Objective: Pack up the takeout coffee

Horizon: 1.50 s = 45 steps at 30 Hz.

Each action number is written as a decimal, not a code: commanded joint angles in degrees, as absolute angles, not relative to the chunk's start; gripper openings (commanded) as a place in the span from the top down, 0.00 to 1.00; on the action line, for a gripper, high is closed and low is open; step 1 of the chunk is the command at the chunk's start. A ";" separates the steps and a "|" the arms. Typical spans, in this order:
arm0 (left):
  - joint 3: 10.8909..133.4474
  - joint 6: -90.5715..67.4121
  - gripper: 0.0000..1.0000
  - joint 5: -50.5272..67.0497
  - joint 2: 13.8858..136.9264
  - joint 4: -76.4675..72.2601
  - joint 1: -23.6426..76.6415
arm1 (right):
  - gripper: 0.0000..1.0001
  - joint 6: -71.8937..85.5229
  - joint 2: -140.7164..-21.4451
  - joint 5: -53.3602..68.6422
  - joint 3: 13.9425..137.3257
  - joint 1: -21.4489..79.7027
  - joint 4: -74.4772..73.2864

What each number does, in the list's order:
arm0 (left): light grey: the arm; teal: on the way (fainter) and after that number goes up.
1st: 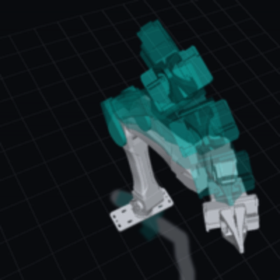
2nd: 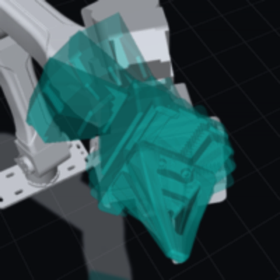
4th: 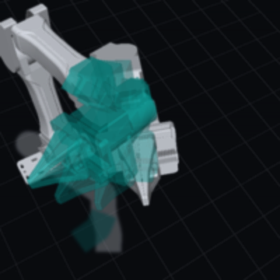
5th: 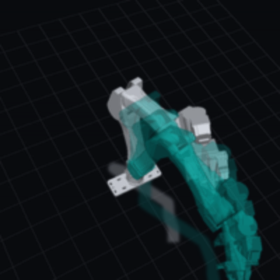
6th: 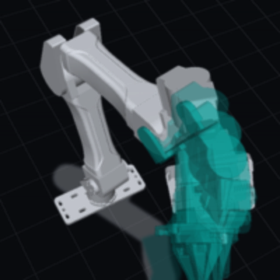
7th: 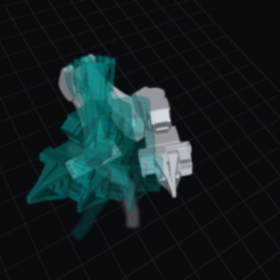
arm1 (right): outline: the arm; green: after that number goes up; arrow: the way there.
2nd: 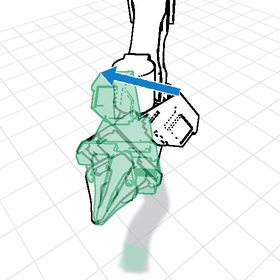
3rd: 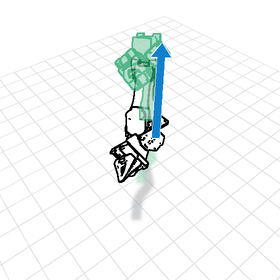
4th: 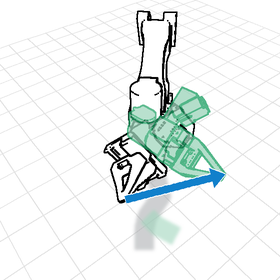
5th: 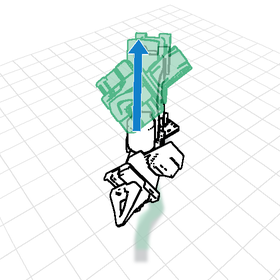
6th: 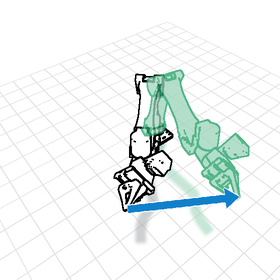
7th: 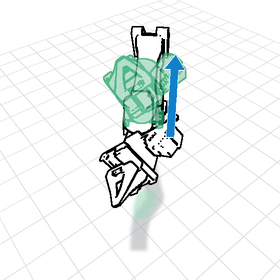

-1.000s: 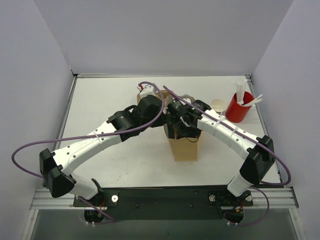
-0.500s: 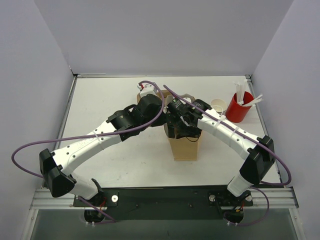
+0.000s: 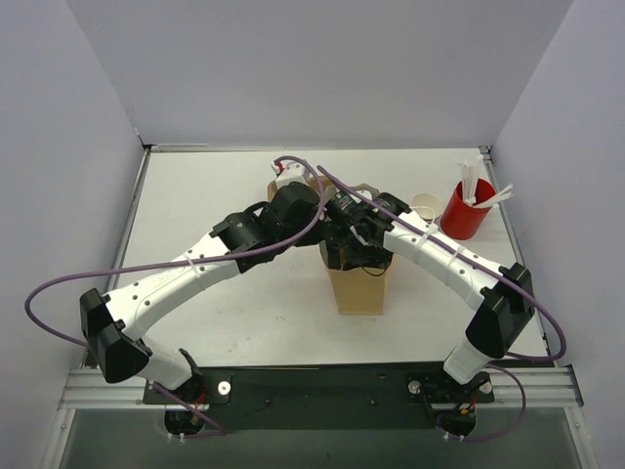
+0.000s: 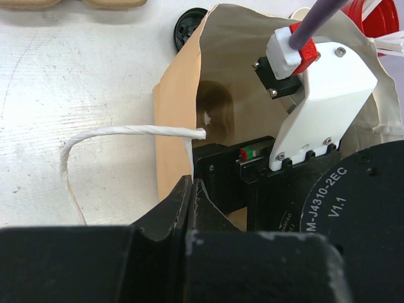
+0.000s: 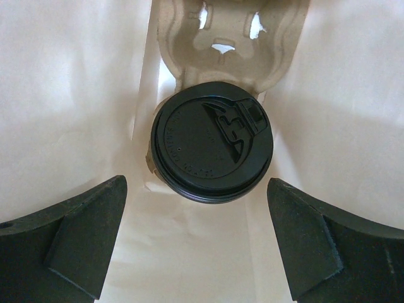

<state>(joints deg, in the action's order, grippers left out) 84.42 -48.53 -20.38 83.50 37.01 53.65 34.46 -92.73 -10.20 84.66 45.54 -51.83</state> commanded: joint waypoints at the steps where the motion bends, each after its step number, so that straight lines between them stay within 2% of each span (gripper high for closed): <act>1: 87.01 -47.11 1.00 -19.07 85.87 38.49 54.49 | 0.12 33.66 -91.93 -9.23 88.68 47.90 -49.75; 45: 91.05 -44.83 1.00 -24.08 88.42 46.40 54.67 | 0.12 34.28 -89.21 -10.02 85.43 43.16 -49.75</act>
